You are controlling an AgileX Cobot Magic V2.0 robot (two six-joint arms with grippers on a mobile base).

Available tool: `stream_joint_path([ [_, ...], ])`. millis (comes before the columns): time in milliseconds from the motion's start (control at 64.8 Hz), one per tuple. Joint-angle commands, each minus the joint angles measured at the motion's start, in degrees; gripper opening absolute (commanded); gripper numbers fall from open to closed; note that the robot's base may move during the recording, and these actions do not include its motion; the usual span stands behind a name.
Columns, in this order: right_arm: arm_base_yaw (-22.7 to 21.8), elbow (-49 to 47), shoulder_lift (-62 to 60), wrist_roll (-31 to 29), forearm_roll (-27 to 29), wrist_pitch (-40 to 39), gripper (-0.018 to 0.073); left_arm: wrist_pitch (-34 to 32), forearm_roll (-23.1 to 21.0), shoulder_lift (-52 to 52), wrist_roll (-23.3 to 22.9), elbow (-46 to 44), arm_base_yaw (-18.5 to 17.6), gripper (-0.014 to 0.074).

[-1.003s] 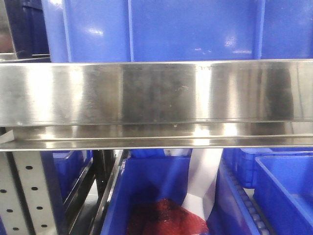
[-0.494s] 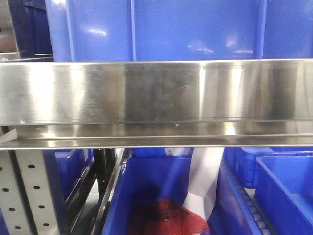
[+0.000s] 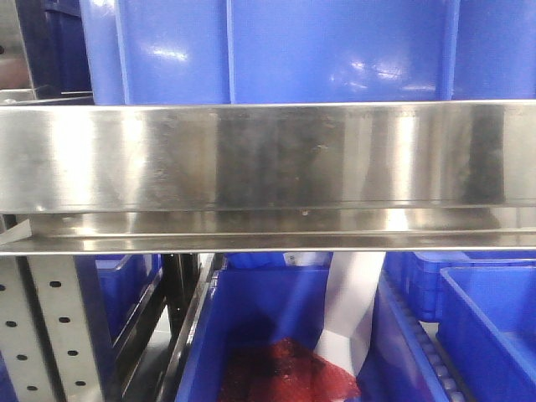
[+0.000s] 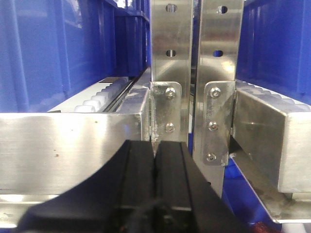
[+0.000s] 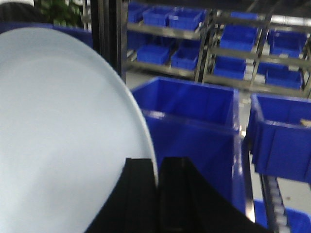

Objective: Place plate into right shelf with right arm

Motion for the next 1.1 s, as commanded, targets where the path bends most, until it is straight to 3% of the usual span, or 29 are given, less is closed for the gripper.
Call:
stream_joint_path([
  [0, -0.3, -3.7, 2.9, -0.1, -0.3, -3.7, 0.0055, -4.8, -0.1, -0.6, -0.1, 0.4, 0.1, -0.0047],
  [525, -0.3, -5.2, 14.4, -0.1, -0.3, -2.1, 0.0069, -4.8, -0.1, -0.6, -0.1, 0.4, 0.1, -0.0047],
  [587, -0.3, -5.2, 14.4, -0.1, -0.3, -1.9, 0.012, -4.8, -0.1, -0.6, -0.1, 0.4, 0.1, -0.0047],
  [725, -0.3, -5.3, 14.3, -0.1, -0.3, -0.8, 0.0445, -4.8, -0.1, -0.6, -0.1, 0.4, 0.1, -0.0047],
  [818, -0.3, -5.3, 14.1, -0.1, -0.3, 1.0, 0.0613, -4.8, -0.1, -0.6, -0.1, 0.4, 0.1, -0.0047],
  [926, -0.3, -5.3, 13.3, -0.1, -0.3, 2.6, 0.0615, -4.8, -0.1, -0.6, -0.1, 0.4, 0.1, -0.0047],
  [1080, -0.3, -5.3, 10.1, -0.1, -0.3, 2.3, 0.0526, -4.8, -0.1, -0.6, -0.1, 0.4, 0.1, -0.0047],
])
